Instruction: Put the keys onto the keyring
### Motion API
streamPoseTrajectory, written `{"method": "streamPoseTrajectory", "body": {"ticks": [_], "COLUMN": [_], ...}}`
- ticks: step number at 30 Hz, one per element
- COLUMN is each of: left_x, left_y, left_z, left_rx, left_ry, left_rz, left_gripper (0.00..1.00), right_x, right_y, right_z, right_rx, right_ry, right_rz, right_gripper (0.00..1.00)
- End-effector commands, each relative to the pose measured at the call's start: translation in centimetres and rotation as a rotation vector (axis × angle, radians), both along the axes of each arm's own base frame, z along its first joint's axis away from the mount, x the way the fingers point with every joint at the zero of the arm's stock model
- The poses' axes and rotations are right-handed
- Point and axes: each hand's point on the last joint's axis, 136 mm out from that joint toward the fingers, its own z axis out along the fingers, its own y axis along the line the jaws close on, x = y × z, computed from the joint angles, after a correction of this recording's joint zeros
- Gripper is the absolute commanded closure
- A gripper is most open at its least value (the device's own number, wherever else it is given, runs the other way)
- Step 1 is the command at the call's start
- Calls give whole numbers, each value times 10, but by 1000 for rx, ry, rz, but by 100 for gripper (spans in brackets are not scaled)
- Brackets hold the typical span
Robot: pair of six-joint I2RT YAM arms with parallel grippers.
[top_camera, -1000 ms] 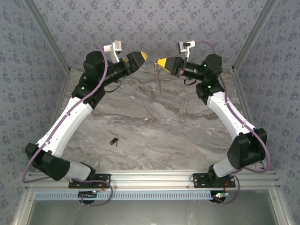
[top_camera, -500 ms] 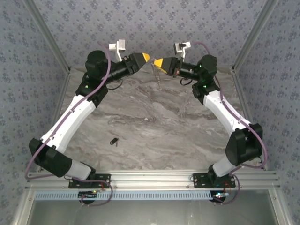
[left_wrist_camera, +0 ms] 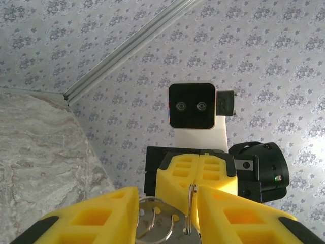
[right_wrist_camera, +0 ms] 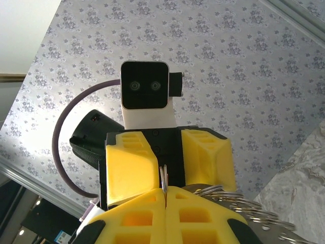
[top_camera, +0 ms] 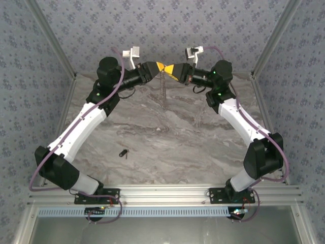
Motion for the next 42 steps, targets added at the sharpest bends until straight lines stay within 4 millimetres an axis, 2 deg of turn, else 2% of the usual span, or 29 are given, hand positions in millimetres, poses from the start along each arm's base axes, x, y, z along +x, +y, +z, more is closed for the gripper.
{"method": "streamPoseTrajectory", "body": {"ticks": [1,7,12,15,22,30,34,36,40,41,42], "left_x": [-4,-3,-3,-3,0,3,6,8,13,14,15], "left_y": [1,0,-1,-1,2,6,9,13,26,30,34], "left_z": [10,9,7,7,6,6,2,-2,-17,-21,-24], "left_rx": [-28,-29,-29,-30,-34,-36,-27,-18,-5,-6,-7], "left_ry": [-46,-45,-45,-46,-41,-49,-47,-37,-9,-2,5], "left_rz": [-18,-22,-24,-24,1,32,61,88,157,173,189], "left_gripper": [67,73,82,83,100,100,100,100,100,100,100], "right_x": [-1,1,3,5,8,9,15,19,27,28,30], "right_y": [0,1,1,2,3,3,-5,-15,-37,-41,-43], "right_z": [11,8,6,5,3,2,0,-5,-24,-31,-47], "right_rx": [25,23,23,23,25,29,39,47,40,32,11], "right_ry": [-39,-31,-27,-27,-19,-13,4,24,77,94,128], "right_rz": [-6,-6,-7,-7,-6,-4,-33,-65,-147,-166,-184], "right_gripper": [100,100,100,100,100,99,70,62,56,55,55]}}
